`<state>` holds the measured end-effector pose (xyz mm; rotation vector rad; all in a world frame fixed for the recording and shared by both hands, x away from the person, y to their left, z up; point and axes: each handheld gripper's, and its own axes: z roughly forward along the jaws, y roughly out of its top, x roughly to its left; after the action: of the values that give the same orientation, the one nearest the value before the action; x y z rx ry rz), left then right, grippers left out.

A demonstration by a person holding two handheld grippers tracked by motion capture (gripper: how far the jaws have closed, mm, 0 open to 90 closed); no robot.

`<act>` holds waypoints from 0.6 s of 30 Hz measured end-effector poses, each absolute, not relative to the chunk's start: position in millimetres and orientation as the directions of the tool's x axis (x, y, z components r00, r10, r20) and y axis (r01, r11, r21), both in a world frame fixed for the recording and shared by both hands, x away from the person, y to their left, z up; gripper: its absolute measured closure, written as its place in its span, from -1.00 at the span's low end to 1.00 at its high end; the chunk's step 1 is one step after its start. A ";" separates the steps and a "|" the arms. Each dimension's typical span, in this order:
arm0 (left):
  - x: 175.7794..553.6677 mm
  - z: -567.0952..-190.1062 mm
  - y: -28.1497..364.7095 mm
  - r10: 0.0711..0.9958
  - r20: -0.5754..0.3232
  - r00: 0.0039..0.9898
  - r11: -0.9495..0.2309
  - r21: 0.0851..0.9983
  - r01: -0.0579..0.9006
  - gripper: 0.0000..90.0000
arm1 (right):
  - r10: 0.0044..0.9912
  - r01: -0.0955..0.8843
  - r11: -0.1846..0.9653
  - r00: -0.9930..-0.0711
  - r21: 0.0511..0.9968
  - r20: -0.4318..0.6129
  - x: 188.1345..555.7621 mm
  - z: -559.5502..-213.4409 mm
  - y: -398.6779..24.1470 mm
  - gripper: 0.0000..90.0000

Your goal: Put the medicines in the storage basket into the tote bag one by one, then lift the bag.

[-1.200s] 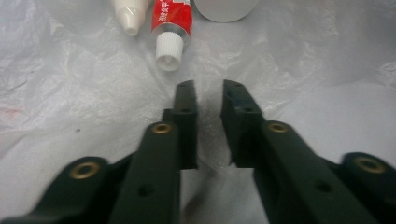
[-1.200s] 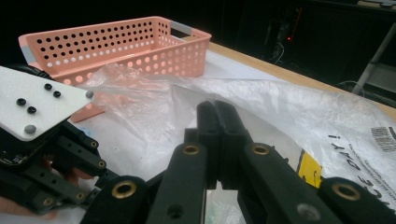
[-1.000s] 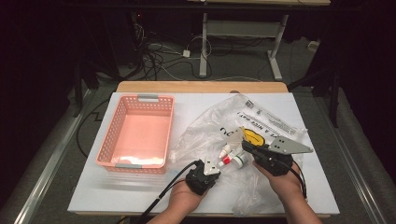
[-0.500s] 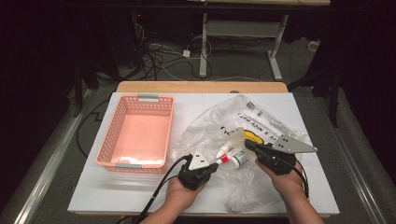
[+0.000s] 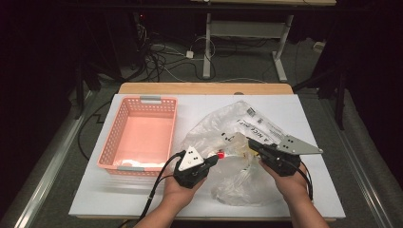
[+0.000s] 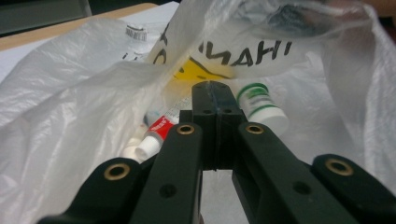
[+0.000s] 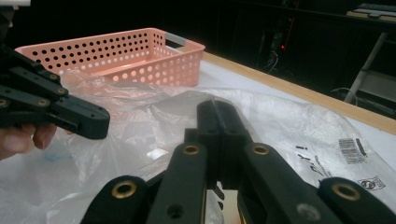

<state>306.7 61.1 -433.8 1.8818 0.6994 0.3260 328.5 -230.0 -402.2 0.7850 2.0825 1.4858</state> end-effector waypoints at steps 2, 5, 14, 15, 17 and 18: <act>307.7 -431.3 62.4 0.606 -0.093 0.790 -0.268 0.911 0.313 0.97 | 0.680 0.184 0.253 -0.732 0.950 -0.039 329.3 -402.9 -229.1 1.00; 308.3 -427.7 63.4 0.609 -0.083 0.789 -0.268 0.915 0.303 0.97 | 0.683 0.189 0.247 -0.730 0.951 -0.032 329.7 -403.3 -227.9 1.00; 321.3 -406.9 64.7 0.608 -0.022 0.793 -0.276 0.932 0.237 0.97 | 0.691 0.167 0.219 -0.722 0.961 -0.032 331.5 -393.6 -228.2 1.00; 324.0 -402.6 64.3 0.609 -0.013 0.793 -0.276 0.934 0.227 0.97 | 0.694 0.161 0.210 -0.720 0.964 -0.031 332.8 -391.4 -228.6 1.00; 330.2 -393.6 63.3 0.611 0.001 0.792 -0.275 0.938 0.210 0.97 | 0.700 0.155 0.204 -0.714 0.967 -0.033 334.3 -386.0 -228.9 1.00; 333.4 -388.9 63.1 0.611 0.006 0.792 -0.271 0.941 0.202 0.97 | 0.700 0.148 0.201 -0.713 0.968 -0.037 335.5 -383.4 -229.1 1.00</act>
<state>333.4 63.1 -388.9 1.8390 0.6226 0.4464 335.5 -229.1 -383.4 0.7870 2.0057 1.5342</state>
